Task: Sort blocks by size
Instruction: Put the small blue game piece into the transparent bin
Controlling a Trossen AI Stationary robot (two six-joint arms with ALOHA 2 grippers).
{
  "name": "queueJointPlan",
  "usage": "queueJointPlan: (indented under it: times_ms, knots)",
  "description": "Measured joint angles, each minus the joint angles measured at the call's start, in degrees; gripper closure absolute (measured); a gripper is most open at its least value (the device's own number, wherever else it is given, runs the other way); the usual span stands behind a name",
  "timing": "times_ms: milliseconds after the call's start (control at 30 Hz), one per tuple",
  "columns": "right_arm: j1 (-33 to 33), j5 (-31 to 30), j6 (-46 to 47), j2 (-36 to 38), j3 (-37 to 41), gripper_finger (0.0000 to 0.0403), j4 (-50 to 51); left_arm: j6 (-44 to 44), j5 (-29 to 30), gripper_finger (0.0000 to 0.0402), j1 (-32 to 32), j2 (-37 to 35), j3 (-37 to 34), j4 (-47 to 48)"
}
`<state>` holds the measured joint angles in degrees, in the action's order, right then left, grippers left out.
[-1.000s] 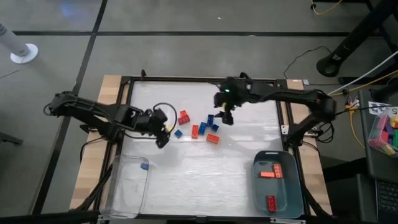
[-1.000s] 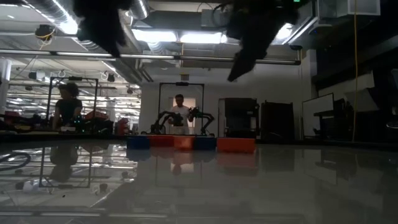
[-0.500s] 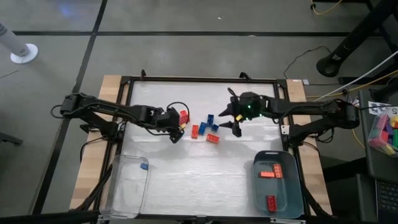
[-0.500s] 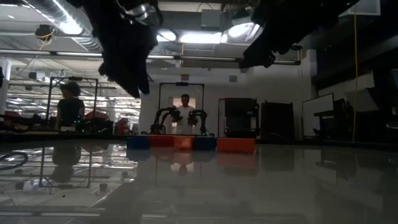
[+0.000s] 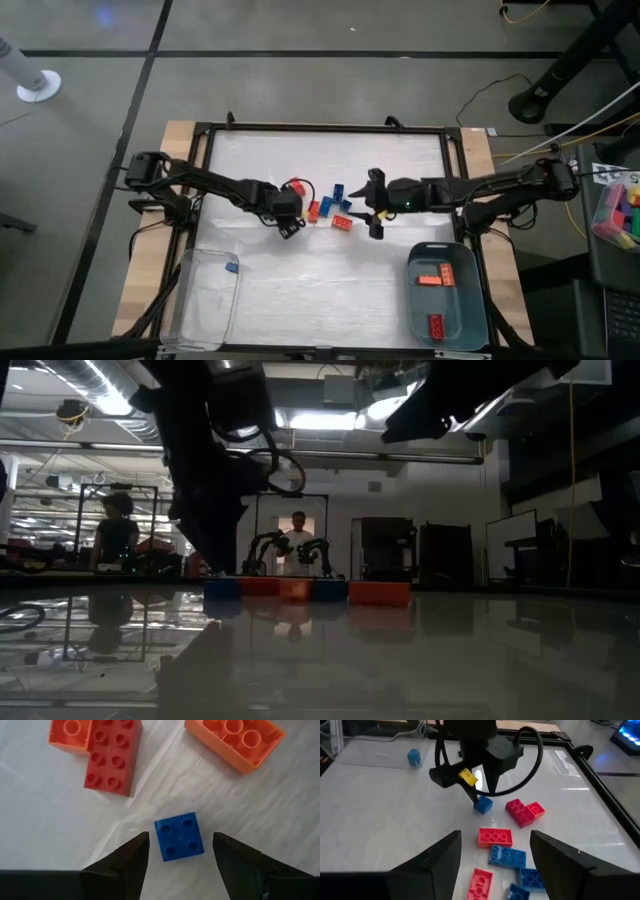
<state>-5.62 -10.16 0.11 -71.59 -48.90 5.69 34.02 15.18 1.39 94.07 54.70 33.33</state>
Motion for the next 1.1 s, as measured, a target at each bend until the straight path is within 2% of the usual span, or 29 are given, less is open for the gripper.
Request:
queueJointPlan:
  times_ms: [333,467,633,733,867,1100]
  knots:
    - [-5.3,-4.6,5.7,-1.0,0.0,0.0166,0.6,0.4,-2.1,0.0194,0.0,3.6,0.0,-1.8]
    - [-6.4,-3.7,6.2,-2.8,0.0,0.0166,1.4,-1.3,-2.1,0.0199,0.0,5.2,0.0,-1.3]
    - [-6.5,1.6,6.7,-6.3,0.0,0.0166,1.3,-3.0,-2.3,0.0246,0.0,6.0,0.2,-1.3]
    - [-6.4,1.8,9.8,-8.7,0.0,0.0166,1.4,-3.0,-2.7,0.0278,0.0,5.5,0.2,-1.1]
    - [-6.4,-1.4,15.6,-11.9,0.0,0.0166,1.5,-3.0,-8.2,0.0279,-0.1,3.6,0.5,0.2]
    - [-6.4,-8.4,17.4,-17.6,0.0,0.0166,0.7,-3.0,-19.3,0.0272,0.1,-2.2,3.2,5.0]
